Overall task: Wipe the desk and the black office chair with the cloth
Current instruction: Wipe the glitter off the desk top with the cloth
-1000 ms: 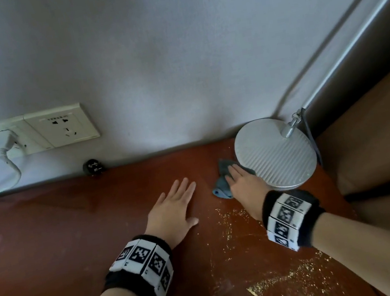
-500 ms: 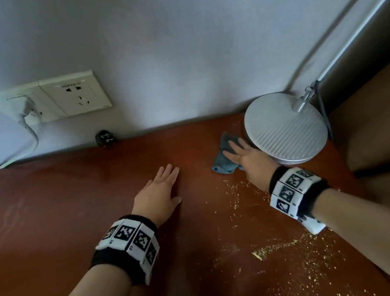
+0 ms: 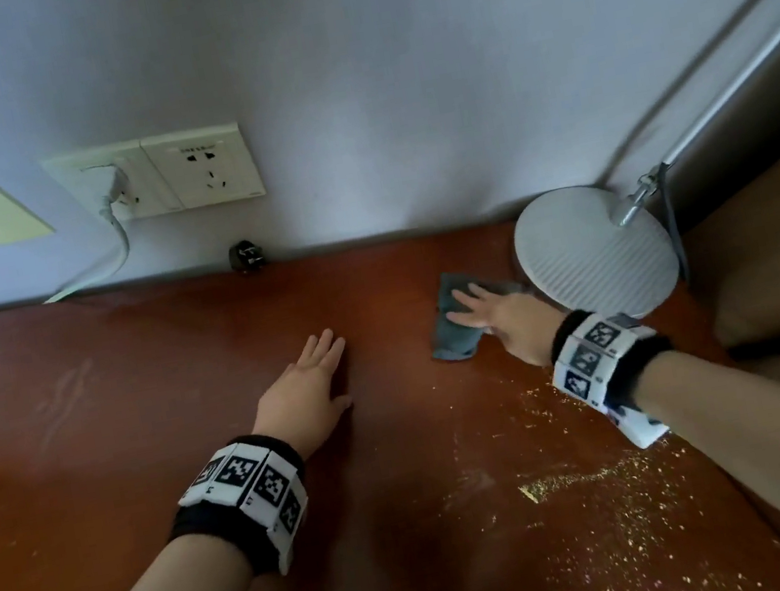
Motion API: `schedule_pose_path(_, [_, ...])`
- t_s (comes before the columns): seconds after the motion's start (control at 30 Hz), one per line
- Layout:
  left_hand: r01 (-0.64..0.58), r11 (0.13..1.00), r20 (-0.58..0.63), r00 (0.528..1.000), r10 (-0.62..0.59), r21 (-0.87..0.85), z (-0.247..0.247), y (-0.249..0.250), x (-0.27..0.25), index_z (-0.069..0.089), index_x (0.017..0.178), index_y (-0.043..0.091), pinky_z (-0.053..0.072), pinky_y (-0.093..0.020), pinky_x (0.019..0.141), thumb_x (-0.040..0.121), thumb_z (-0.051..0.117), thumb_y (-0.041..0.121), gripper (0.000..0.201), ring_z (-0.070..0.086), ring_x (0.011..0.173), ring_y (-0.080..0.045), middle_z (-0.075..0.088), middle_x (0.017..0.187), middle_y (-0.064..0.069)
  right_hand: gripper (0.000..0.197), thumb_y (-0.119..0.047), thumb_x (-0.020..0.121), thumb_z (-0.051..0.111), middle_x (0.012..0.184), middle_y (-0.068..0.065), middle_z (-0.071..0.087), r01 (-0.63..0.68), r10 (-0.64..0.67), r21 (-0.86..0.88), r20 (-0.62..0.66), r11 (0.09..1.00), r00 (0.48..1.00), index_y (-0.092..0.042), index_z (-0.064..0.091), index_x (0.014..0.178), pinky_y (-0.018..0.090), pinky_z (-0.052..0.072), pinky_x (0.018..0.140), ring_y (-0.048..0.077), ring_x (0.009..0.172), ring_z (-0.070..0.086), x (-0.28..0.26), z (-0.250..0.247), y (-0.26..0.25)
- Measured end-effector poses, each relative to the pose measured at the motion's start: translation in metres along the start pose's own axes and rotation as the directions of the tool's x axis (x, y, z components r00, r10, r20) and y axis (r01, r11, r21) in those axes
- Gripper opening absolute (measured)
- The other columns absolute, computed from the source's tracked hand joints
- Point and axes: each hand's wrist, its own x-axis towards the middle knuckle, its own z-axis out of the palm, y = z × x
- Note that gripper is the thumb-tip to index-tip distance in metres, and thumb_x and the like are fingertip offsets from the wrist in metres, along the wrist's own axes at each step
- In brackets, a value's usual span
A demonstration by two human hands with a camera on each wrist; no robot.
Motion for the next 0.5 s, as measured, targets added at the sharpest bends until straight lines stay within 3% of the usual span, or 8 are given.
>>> schedule_pose_path(0.1, [0.018, 1.000, -0.002, 1.000, -0.018, 0.008, 0.001, -0.010, -0.003, 0.004, 0.153, 0.024, 0.011, -0.029, 0.117, 0.098, 0.048, 0.024, 0.070, -0.002, 0.147, -0.009, -0.007, 0.159, 0.007, 0.079, 0.013, 0.089, 0.042, 0.152, -0.013, -0.011, 0.160, -0.160, 0.004, 0.082, 0.987, 0.984, -0.032, 0.014, 0.147, 0.035, 0.010, 0.117, 0.010, 0.141, -0.012, -0.023, 0.033, -0.019])
schedule_pose_path(0.17, [0.030, 1.000, 0.007, 1.000, -0.030, 0.000, 0.004, -0.015, -0.005, 0.005, 0.152, 0.026, 0.015, -0.030, 0.117, 0.098, 0.048, 0.023, 0.069, 0.000, 0.147, -0.010, -0.009, 0.159, 0.008, 0.080, 0.010, 0.088, 0.046, 0.149, -0.021, -0.012, 0.345, -0.339, 0.005, 0.199, 0.939, 0.919, -0.038, 0.015, 0.145, 0.034, 0.005, 0.115, 0.005, 0.140, -0.012, -0.053, 0.049, -0.033])
schedule_pose_path(0.23, [0.042, 0.999, -0.017, 0.999, -0.043, -0.018, 0.006, -0.019, -0.007, 0.006, 0.152, 0.028, 0.019, -0.031, 0.118, 0.097, 0.050, 0.024, 0.070, 0.000, 0.147, -0.010, -0.014, 0.158, 0.009, 0.078, 0.009, 0.089, 0.047, 0.150, -0.025, -0.008, 0.411, -0.411, 0.054, 0.249, 0.910, 0.877, -0.039, 0.019, 0.144, 0.031, 0.007, 0.116, -0.001, 0.139, -0.008, -0.070, 0.053, -0.036])
schedule_pose_path(0.3, [0.049, 0.998, -0.061, 0.997, -0.051, -0.028, 0.006, -0.022, -0.010, 0.004, 0.152, 0.027, 0.018, -0.029, 0.118, 0.095, 0.054, 0.026, 0.076, -0.003, 0.147, -0.010, -0.016, 0.158, 0.008, 0.072, 0.011, 0.090, 0.043, 0.149, -0.025, 0.002, 0.266, -0.321, 0.286, 0.165, 0.921, 0.933, -0.037, 0.027, 0.142, 0.025, 0.017, 0.116, -0.003, 0.139, 0.007, -0.066, 0.034, -0.034])
schedule_pose_path(0.37, [0.053, 0.998, -0.104, 0.993, -0.055, -0.025, 0.004, -0.028, -0.012, 0.003, 0.153, 0.024, 0.016, -0.028, 0.117, 0.093, 0.057, 0.028, 0.081, -0.005, 0.147, -0.009, -0.016, 0.158, 0.007, 0.059, 0.006, 0.093, 0.042, 0.147, -0.021, 0.015, 0.120, -0.120, 0.520, -0.034, 0.846, 0.992, -0.030, 0.036, 0.139, 0.026, 0.035, 0.109, 0.009, 0.133, 0.037, -0.043, 0.002, -0.027])
schedule_pose_path(0.4, [0.058, 0.998, -0.109, 0.992, -0.060, -0.022, 0.003, -0.032, -0.014, 0.002, 0.153, 0.024, 0.016, -0.027, 0.117, 0.093, 0.058, 0.028, 0.082, -0.005, 0.147, -0.009, -0.016, 0.158, 0.007, 0.052, 0.003, 0.094, 0.042, 0.146, -0.018, 0.022, 0.089, -0.003, 0.573, -0.148, 0.814, 0.989, -0.026, 0.040, 0.138, 0.028, 0.042, 0.103, 0.017, 0.125, 0.049, -0.029, -0.015, -0.022])
schedule_pose_path(0.43, [0.063, 0.998, -0.106, 0.992, -0.065, -0.015, 0.002, -0.035, -0.014, 0.001, 0.152, 0.024, 0.016, -0.027, 0.117, 0.093, 0.058, 0.029, 0.083, -0.005, 0.147, -0.009, -0.016, 0.158, 0.007, 0.048, 0.002, 0.095, 0.041, 0.146, -0.013, 0.028, 0.069, 0.089, 0.568, -0.245, 0.820, 0.965, -0.021, 0.043, 0.137, 0.026, 0.041, 0.102, 0.022, 0.121, 0.052, -0.012, -0.028, -0.017])
schedule_pose_path(0.5, [0.076, 0.997, -0.091, 0.993, -0.076, 0.003, 0.001, -0.042, -0.016, 0.000, 0.152, 0.023, 0.015, -0.028, 0.118, 0.092, 0.058, 0.030, 0.084, -0.005, 0.147, -0.009, -0.016, 0.158, 0.006, 0.045, 0.002, 0.096, 0.039, 0.148, 0.000, 0.034, 0.030, 0.120, 0.431, -0.317, 0.902, 0.941, -0.014, 0.044, 0.138, 0.016, 0.026, 0.105, 0.022, 0.131, 0.042, 0.024, -0.043, -0.010])
